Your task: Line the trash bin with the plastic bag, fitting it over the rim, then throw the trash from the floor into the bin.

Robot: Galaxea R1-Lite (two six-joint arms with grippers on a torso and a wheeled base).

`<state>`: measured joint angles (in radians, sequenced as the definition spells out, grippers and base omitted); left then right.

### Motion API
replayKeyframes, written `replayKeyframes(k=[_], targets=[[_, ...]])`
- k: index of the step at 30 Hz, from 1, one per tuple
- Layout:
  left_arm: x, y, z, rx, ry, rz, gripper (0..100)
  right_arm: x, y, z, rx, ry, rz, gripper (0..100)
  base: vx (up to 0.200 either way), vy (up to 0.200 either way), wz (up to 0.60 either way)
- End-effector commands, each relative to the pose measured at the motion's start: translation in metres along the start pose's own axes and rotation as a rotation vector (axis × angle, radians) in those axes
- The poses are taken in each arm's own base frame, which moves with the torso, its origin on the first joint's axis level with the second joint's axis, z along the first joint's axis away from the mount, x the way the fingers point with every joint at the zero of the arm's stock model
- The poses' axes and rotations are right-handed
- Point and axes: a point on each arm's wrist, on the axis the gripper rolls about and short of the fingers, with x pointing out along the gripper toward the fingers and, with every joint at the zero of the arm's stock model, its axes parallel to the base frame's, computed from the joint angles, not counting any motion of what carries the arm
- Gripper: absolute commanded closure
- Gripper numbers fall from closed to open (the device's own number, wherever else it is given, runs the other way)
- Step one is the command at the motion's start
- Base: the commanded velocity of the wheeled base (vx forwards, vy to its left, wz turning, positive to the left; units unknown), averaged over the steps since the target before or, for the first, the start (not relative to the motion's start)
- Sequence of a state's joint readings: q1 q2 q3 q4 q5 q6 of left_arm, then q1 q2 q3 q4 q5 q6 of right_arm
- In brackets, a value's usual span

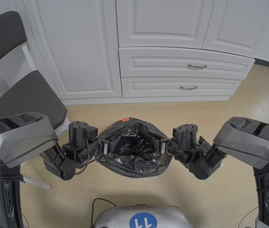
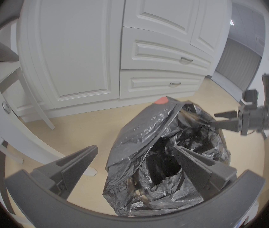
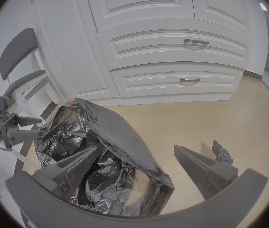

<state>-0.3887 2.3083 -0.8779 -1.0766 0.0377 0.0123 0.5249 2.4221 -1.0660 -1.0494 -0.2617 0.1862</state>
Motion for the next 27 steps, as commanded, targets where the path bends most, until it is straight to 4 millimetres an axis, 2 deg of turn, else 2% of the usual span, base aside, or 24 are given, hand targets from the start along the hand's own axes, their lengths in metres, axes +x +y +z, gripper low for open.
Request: replayKeyframes(k=[1,7,13,17,20,27], targets=[[0.010,-0.001,-0.018,0.049,0.044,0.026,0,0.007,-0.001,-0.001,0.022,-0.010,-0.007,0,0.000,0.000,0.00],[0.032,0.003,-0.018,0.047,0.010,0.171,0,0.016,-0.005,-0.002,0.036,-0.027,-0.023,0,0.000,0.000,0.00],[0.040,0.007,-0.004,-0.016,-0.042,0.188,0,0.025,-0.011,-0.005,0.050,-0.065,-0.027,0,0.000,0.000,0.00],[0.045,0.010,-0.007,-0.033,-0.044,0.197,0,0.034,-0.014,-0.010,0.058,-0.087,-0.029,0,0.000,0.000,0.00],[0.049,0.011,-0.001,-0.085,-0.073,0.197,0,0.041,-0.018,-0.009,0.067,-0.109,-0.041,0,0.000,0.000,0.00],[0.053,0.011,0.003,-0.136,-0.104,0.192,0,0.053,-0.014,-0.012,0.138,-0.134,-0.032,0,0.000,0.000,0.00]])
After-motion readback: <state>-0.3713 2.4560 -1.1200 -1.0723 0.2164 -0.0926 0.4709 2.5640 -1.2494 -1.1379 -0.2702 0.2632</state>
